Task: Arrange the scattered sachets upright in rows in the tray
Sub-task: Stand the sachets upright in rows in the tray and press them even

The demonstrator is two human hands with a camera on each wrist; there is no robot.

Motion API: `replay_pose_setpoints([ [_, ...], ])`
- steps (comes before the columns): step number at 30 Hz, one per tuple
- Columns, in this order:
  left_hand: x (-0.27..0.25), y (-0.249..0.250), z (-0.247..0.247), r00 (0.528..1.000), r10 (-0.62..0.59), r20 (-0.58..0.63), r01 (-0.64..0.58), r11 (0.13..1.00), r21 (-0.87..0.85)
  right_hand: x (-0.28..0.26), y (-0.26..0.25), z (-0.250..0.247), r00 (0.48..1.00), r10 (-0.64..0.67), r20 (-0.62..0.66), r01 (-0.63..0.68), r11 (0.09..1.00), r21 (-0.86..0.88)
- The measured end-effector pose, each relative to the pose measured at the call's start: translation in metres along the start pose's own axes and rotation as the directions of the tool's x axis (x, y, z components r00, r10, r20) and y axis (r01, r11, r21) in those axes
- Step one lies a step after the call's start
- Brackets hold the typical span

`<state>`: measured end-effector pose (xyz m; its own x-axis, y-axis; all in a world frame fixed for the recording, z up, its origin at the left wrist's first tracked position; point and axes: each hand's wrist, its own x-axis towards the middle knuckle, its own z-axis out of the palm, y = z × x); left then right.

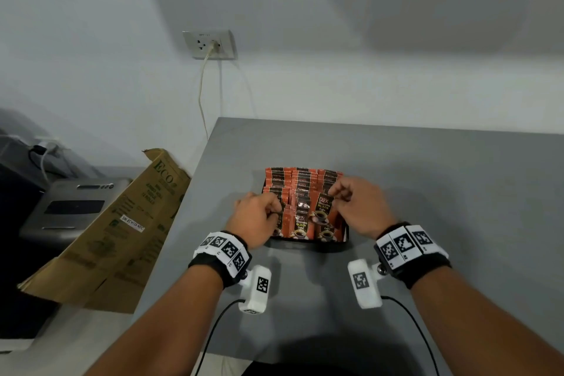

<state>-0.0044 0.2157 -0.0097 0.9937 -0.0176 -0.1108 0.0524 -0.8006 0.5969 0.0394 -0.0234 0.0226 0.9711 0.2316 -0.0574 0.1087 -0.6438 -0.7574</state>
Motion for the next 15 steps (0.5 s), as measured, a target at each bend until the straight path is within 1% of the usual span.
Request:
replay_pose_setpoints([
  [2,0.0,0.001,0.003,0.998,0.05,-0.031,-0.046,0.991,0.128,-0.005,0.004,0.006,0.999,0.004,0.033,-0.001,0.996,-0.091],
  [4,0.001,0.0,0.007,0.994,0.086,-0.064,-0.072,0.976,0.205,-0.009,0.008,0.014,0.998,0.007,0.06,0.003,0.986,-0.169],
  [6,0.001,0.0,0.009,0.991,0.102,-0.084,-0.077,0.963,0.26,-0.012,0.013,0.021,0.997,0.015,0.075,0.003,0.973,-0.232],
  [9,0.003,0.001,0.009,0.991,0.11,-0.071,-0.082,0.944,0.319,-0.018,0.017,0.028,0.996,0.0,0.089,0.027,0.952,-0.304],
  [12,0.002,0.004,0.007,0.99,0.137,-0.034,-0.116,0.929,0.35,-0.023,0.02,0.031,0.997,-0.071,0.039,0.08,0.935,-0.346],
  [15,0.002,0.011,0.007,0.98,0.196,0.026,-0.194,0.928,0.319,-0.024,0.019,0.031,0.989,-0.147,-0.025,0.127,0.918,-0.376],
])
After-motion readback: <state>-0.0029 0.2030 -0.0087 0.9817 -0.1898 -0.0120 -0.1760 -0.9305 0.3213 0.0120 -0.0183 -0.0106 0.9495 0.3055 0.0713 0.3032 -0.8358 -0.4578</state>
